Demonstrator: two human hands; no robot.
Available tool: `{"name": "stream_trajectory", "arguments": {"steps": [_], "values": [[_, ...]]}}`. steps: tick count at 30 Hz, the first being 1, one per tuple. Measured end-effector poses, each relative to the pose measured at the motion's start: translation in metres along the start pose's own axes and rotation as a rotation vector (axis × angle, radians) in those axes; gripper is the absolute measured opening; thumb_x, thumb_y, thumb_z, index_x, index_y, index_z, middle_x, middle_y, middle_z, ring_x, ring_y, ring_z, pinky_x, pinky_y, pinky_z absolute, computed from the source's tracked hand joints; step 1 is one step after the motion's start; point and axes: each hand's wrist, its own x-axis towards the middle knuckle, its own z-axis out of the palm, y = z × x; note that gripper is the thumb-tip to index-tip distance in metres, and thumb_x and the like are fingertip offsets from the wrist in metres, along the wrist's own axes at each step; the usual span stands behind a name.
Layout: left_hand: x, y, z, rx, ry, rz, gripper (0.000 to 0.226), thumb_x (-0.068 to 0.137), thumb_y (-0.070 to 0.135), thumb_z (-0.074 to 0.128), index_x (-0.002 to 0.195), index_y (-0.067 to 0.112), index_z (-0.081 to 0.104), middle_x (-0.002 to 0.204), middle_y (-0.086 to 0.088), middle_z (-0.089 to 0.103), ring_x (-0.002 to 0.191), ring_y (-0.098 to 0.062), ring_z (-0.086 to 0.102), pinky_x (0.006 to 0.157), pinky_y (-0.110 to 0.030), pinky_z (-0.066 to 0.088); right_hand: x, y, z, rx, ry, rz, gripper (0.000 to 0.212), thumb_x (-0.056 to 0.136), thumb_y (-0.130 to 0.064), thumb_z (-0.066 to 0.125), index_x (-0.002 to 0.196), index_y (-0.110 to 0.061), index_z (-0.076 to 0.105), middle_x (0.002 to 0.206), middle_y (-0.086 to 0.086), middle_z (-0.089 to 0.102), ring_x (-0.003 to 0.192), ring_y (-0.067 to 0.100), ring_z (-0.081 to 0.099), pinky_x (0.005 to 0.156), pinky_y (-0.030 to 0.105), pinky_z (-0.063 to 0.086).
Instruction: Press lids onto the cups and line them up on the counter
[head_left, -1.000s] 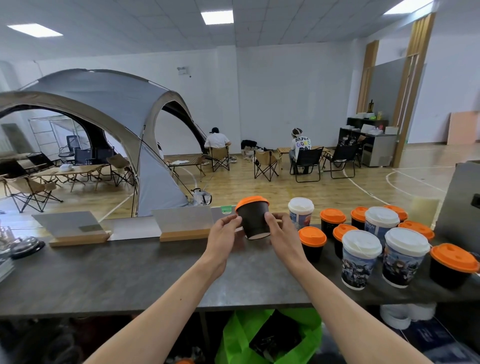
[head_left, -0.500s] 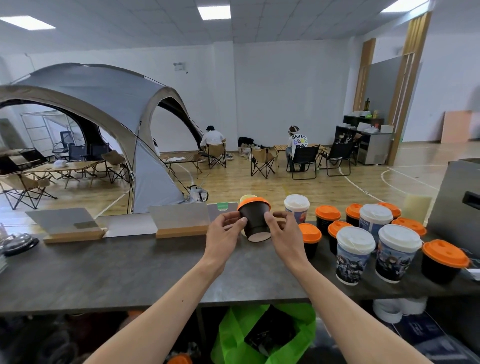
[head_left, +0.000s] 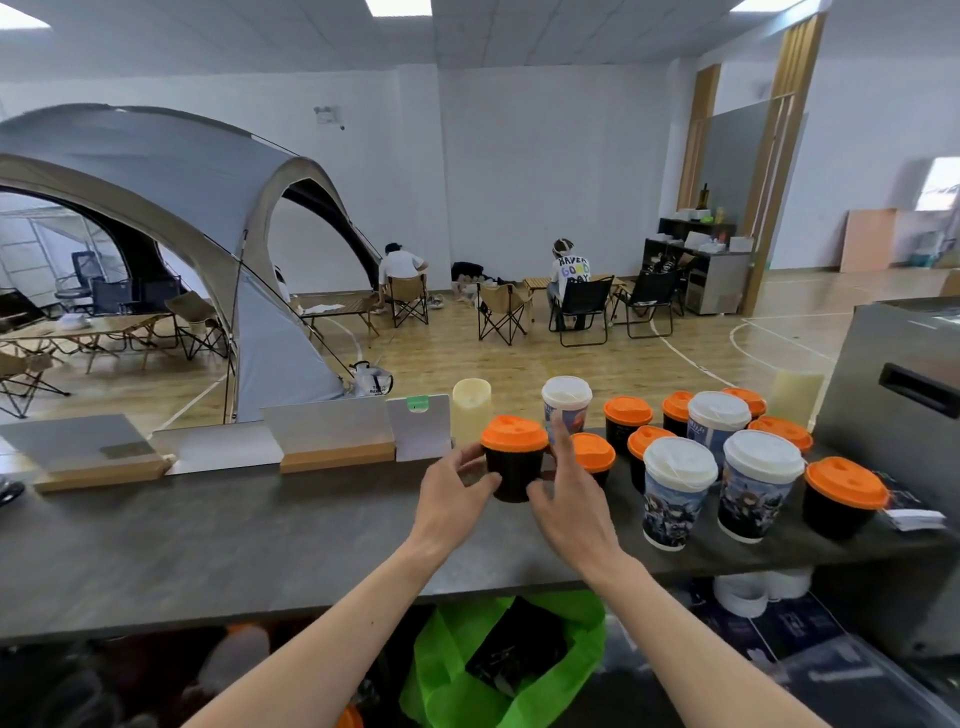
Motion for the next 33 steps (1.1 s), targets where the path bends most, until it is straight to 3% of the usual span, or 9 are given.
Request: {"name": "stream_trajectory", "arguments": {"steps": [2, 4, 8, 11, 16, 28, 33], "values": [[-0.006, -0.008, 0.013, -0.005, -0.04, -0.017, 0.068, 0.086, 0.001, 0.074, 0.146, 0.018, 0.046, 0.119, 0.006, 0.071, 0.112, -0.004, 0.067, 0.102, -0.034, 0.054, -0.008, 0.013, -0.004, -0.082, -0.057, -0.007, 0.086, 0.091, -0.017, 0.056, 0.16, -0.034, 0.008, 0.16, 0.0, 0.035, 0.13, 0.026, 0.053, 0.101, 0.044, 0.047], [-0.012, -0.015, 0.028, 0.013, -0.113, -0.014, 0.076, 0.088, -0.004, 0.066, 0.153, 0.02, 0.034, 0.125, 0.003, 0.069, 0.113, -0.002, 0.067, 0.103, -0.037, 0.054, -0.014, 0.028, -0.009, -0.09, -0.095, 0.059, 0.088, 0.089, -0.017, 0.058, 0.161, -0.031, 0.008, 0.165, -0.002, 0.024, 0.142, 0.027, 0.041, 0.109, 0.044, 0.04], [-0.025, -0.01, 0.056, 0.097, -0.248, 0.039, 0.079, 0.086, -0.011, 0.054, 0.15, 0.032, 0.038, 0.126, 0.019, 0.06, 0.107, 0.015, 0.059, 0.096, -0.009, 0.046, -0.026, 0.05, -0.022, -0.099, -0.131, 0.127, 0.088, 0.086, -0.017, 0.059, 0.16, -0.029, 0.013, 0.164, 0.0, 0.027, 0.146, 0.024, 0.035, 0.116, 0.041, 0.034], [-0.031, -0.014, 0.073, 0.086, -0.286, 0.048, 0.075, 0.082, -0.011, 0.052, 0.141, 0.036, 0.047, 0.127, 0.019, 0.061, 0.107, 0.026, 0.053, 0.095, -0.002, 0.04, -0.031, 0.061, -0.033, -0.134, -0.114, 0.137, 0.082, 0.082, -0.018, 0.059, 0.155, -0.027, 0.023, 0.157, 0.001, 0.041, 0.141, 0.024, 0.043, 0.113, 0.04, 0.039], [-0.04, -0.017, 0.089, 0.087, -0.293, 0.011, 0.067, 0.084, -0.01, 0.055, 0.143, 0.021, 0.051, 0.129, 0.008, 0.061, 0.122, -0.003, 0.057, 0.096, -0.002, 0.04, -0.04, 0.074, -0.047, -0.165, -0.152, 0.177, 0.073, 0.081, -0.014, 0.057, 0.148, -0.024, 0.03, 0.147, 0.007, 0.051, 0.13, 0.027, 0.052, 0.103, 0.038, 0.044], [-0.049, -0.023, 0.103, 0.113, -0.239, -0.06, 0.072, 0.086, 0.0, 0.062, 0.153, 0.018, 0.041, 0.148, 0.001, 0.055, 0.135, -0.014, 0.053, 0.112, -0.033, 0.045, -0.034, 0.074, -0.057, -0.291, -0.211, 0.137, 0.073, 0.081, -0.011, 0.054, 0.148, -0.021, 0.026, 0.133, 0.014, 0.059, 0.112, 0.035, 0.063, 0.09, 0.04, 0.049], [-0.039, -0.015, 0.096, 0.183, -0.2, -0.035, 0.064, 0.088, 0.002, 0.066, 0.147, 0.019, 0.045, 0.145, 0.001, 0.055, 0.123, -0.01, 0.053, 0.099, -0.024, 0.044, -0.033, 0.063, -0.065, -0.486, -0.222, 0.083, 0.077, 0.087, -0.016, 0.051, 0.155, -0.025, 0.017, 0.113, 0.014, 0.068, 0.1, 0.035, 0.066, 0.079, 0.041, 0.05]]}}
